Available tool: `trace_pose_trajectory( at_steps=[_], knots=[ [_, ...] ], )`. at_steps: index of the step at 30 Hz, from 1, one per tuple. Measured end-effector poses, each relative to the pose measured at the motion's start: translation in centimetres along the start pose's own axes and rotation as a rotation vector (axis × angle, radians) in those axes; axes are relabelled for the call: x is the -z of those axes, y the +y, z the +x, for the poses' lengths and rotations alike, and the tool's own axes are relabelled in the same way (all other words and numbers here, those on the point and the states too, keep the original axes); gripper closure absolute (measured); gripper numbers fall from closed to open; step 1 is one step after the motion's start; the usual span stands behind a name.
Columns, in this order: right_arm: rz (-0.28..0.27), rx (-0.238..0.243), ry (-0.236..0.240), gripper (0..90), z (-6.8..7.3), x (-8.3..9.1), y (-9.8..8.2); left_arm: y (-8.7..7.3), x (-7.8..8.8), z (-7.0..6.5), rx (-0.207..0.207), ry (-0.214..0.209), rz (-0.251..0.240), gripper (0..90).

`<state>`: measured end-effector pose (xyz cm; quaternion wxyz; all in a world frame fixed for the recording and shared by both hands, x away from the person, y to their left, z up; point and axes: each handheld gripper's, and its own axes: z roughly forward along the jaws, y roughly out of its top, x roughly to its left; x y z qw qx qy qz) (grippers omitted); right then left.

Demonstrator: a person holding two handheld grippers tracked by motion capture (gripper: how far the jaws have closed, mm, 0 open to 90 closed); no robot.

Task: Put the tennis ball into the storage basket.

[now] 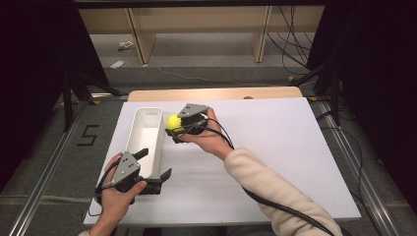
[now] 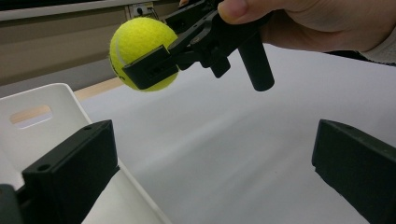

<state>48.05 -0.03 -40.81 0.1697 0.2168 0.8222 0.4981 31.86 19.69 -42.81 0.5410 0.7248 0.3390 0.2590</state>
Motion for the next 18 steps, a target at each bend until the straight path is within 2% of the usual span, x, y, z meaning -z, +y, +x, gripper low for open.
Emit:
trace_pose_trajectory(
  at_steps=[18],
  knots=[
    [-0.008,0.01,0.008,26.7,0.46,-0.56,0.68,0.01,0.04,0.04,-0.003,0.0,-0.001,0.0]
  ],
)
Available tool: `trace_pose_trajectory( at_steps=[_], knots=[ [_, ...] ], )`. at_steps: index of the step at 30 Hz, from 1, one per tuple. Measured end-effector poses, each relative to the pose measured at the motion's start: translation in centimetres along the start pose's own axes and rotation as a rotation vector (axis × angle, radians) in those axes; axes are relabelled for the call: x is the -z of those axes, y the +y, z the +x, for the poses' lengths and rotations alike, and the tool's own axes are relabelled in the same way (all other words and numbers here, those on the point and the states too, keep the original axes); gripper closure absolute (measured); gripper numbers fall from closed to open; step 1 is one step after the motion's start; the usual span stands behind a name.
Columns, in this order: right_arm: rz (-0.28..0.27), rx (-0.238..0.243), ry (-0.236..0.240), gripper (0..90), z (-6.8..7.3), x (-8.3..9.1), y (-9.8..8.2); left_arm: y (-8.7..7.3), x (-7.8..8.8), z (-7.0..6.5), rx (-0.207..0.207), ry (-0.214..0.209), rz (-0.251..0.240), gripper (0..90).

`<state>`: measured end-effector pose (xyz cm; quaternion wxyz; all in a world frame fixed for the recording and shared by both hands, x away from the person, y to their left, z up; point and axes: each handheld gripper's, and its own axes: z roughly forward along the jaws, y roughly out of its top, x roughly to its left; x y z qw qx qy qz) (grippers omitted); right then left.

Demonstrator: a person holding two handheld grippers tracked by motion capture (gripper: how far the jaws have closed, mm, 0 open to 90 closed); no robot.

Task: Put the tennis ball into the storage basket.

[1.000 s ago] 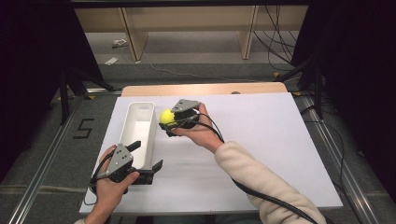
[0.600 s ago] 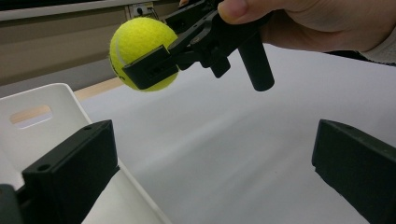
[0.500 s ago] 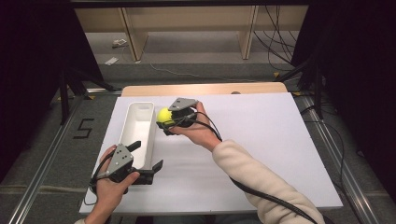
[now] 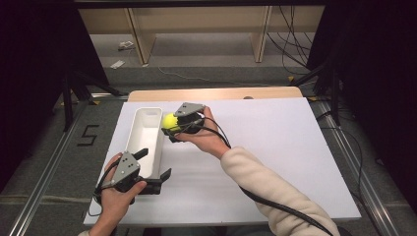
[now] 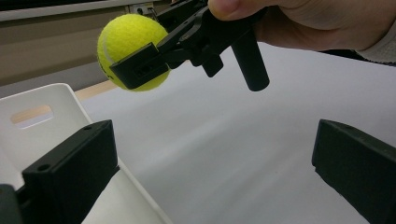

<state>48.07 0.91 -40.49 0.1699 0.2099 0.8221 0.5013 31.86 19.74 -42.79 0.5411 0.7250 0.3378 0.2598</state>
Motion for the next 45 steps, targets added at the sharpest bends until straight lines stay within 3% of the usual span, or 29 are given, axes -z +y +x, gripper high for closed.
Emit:
trace_pose_trajectory(
  at_steps=[45],
  knots=[
    [-0.018,0.028,0.015,26.7,0.6,-1.2,2.9,0.0,0.1,0.0,0.0,0.002,-0.004,0.0]
  ],
)
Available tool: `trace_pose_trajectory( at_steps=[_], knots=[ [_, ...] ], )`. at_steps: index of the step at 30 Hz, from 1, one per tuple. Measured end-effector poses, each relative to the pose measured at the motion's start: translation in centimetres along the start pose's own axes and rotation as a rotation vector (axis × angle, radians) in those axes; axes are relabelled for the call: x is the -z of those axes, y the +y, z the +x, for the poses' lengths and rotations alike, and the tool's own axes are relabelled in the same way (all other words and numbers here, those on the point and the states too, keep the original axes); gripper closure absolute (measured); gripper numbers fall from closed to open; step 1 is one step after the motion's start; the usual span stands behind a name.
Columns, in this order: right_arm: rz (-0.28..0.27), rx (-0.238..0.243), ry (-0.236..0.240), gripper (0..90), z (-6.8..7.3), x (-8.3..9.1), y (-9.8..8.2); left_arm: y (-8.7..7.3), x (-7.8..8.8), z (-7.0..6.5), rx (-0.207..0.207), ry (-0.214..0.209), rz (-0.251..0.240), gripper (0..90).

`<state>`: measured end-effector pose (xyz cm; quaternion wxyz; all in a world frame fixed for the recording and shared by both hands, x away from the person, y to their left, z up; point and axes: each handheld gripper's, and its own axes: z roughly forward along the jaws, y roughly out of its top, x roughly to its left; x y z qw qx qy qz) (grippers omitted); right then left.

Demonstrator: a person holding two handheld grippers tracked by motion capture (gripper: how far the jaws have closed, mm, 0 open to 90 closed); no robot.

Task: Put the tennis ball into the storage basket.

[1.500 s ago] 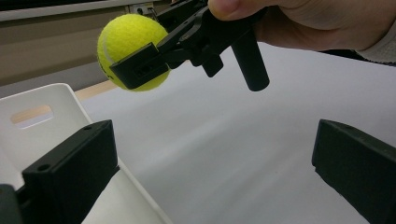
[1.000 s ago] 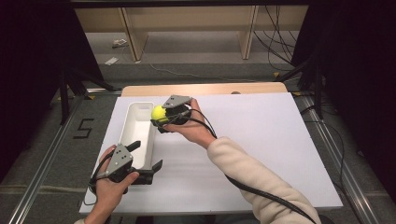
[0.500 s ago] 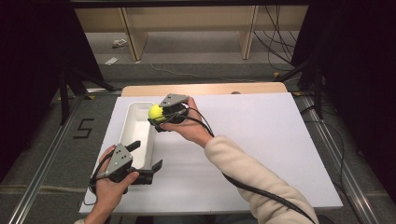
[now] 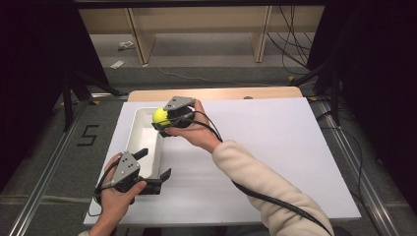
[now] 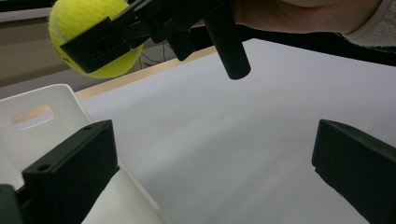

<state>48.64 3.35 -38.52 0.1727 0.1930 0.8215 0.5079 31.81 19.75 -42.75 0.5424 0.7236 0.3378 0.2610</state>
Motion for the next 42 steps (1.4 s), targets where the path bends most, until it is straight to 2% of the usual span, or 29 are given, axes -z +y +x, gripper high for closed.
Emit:
trace_pose_trajectory(
  at_steps=[42],
  knots=[
    [0.0,0.011,0.025,26.7,0.8,-1.5,1.4,0.1,0.1,-0.1,-0.003,0.004,-0.006,0.0]
  ],
)
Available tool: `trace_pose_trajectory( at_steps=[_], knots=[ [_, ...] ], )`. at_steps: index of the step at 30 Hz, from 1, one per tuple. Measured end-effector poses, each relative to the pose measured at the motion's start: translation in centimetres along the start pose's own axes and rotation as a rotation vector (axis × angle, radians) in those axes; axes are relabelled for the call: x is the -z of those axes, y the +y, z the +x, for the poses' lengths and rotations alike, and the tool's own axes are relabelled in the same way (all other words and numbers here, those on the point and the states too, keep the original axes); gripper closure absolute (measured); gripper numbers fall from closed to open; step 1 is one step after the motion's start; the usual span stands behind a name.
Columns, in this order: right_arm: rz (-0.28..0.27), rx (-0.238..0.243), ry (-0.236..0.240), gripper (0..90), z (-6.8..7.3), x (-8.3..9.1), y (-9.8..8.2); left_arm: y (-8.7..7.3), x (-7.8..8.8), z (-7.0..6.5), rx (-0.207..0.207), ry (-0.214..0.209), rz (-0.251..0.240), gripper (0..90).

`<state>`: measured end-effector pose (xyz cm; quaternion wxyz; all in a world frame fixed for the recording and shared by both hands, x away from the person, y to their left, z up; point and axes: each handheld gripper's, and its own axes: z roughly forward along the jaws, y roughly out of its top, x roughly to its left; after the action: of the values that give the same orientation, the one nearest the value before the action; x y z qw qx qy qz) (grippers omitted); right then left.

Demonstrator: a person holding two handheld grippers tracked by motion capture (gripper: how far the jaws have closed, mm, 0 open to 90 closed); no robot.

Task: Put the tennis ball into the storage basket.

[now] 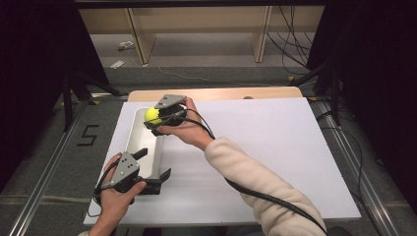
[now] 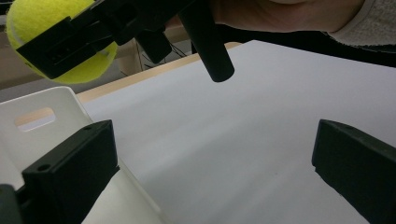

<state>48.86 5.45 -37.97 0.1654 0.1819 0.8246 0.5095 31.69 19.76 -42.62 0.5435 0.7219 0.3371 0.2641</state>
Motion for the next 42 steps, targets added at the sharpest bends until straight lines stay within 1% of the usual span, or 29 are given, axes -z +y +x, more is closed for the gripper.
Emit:
trace_pose_trajectory(
  at_steps=[13,18,35,42],
  knots=[
    [0.0,-0.002,0.005,26.7,0.2,-0.5,0.2,0.0,0.0,0.0,0.003,-0.001,-0.001,0.0],
    [0.008,0.003,0.01,26.7,0.4,-0.8,0.2,0.0,0.0,0.0,0.003,-0.001,0.0,0.0],
    [0.006,0.002,0.018,26.7,0.8,-1.1,0.5,0.0,0.0,0.0,0.0,-0.001,0.001,0.0],
    [0.008,0.008,0.021,26.7,0.9,-1.2,0.6,0.0,0.0,0.0,0.0,-0.001,0.0,0.0]
  ],
)
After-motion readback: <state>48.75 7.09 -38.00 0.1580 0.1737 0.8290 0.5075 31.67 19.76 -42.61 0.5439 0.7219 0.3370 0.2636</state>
